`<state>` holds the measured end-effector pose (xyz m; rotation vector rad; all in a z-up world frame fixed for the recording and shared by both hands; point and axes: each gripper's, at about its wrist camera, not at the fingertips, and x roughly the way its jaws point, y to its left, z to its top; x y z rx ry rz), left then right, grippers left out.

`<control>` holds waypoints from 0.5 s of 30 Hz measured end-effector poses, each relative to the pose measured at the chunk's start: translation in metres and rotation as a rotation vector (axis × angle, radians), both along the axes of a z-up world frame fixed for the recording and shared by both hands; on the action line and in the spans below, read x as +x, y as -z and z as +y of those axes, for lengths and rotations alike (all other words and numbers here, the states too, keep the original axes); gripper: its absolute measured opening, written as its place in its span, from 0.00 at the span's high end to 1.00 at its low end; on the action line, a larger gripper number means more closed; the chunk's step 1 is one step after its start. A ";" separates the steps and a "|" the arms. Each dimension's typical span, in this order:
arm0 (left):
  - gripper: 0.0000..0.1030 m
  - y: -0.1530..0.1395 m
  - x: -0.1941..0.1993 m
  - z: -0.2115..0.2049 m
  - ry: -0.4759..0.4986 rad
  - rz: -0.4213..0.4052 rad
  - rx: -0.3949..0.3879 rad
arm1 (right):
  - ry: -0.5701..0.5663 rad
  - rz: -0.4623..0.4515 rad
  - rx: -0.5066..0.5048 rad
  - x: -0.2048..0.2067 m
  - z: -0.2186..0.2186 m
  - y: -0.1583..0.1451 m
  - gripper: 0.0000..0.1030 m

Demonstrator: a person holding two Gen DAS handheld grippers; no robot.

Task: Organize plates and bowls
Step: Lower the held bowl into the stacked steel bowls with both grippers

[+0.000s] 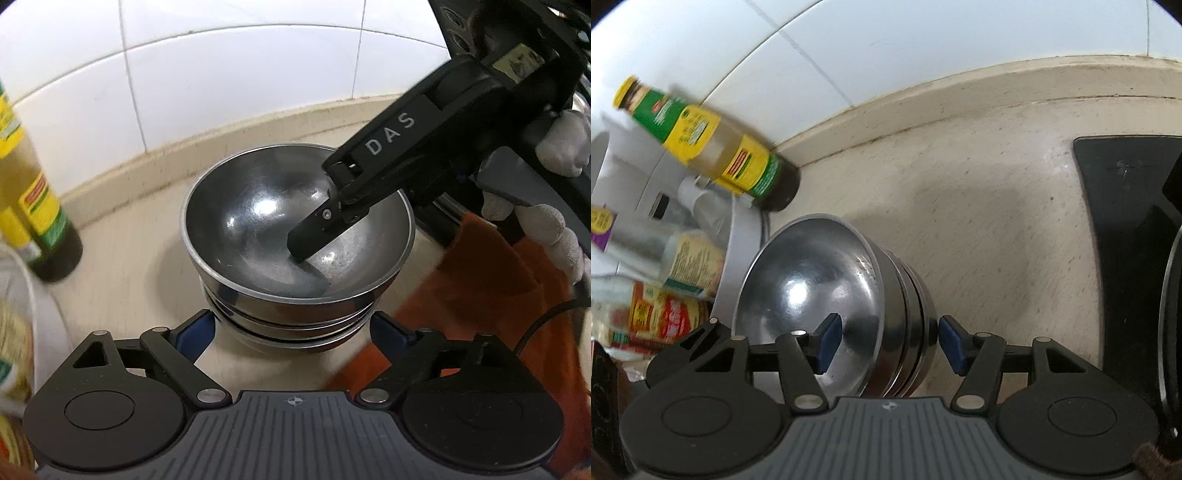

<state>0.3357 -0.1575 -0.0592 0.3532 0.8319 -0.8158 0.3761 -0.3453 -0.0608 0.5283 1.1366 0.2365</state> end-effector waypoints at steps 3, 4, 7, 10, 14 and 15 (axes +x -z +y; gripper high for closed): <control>0.07 0.006 0.006 -0.007 0.020 -0.060 -0.008 | 0.023 -0.009 0.000 0.013 -0.009 0.002 0.47; 0.06 0.008 0.008 -0.009 0.039 -0.080 0.000 | 0.025 -0.012 0.004 0.017 -0.012 0.003 0.47; 0.05 0.011 0.013 -0.012 0.075 -0.118 0.004 | 0.014 -0.017 0.013 0.028 -0.017 0.005 0.45; 0.02 0.018 0.017 -0.015 0.081 -0.134 -0.005 | 0.003 -0.027 0.030 0.038 -0.020 0.008 0.41; 0.00 0.026 0.025 -0.024 0.083 -0.140 -0.003 | -0.025 -0.051 0.060 0.049 -0.024 0.012 0.36; 0.00 0.028 0.027 -0.026 0.084 -0.140 -0.003 | -0.036 -0.052 0.066 0.053 -0.023 0.014 0.32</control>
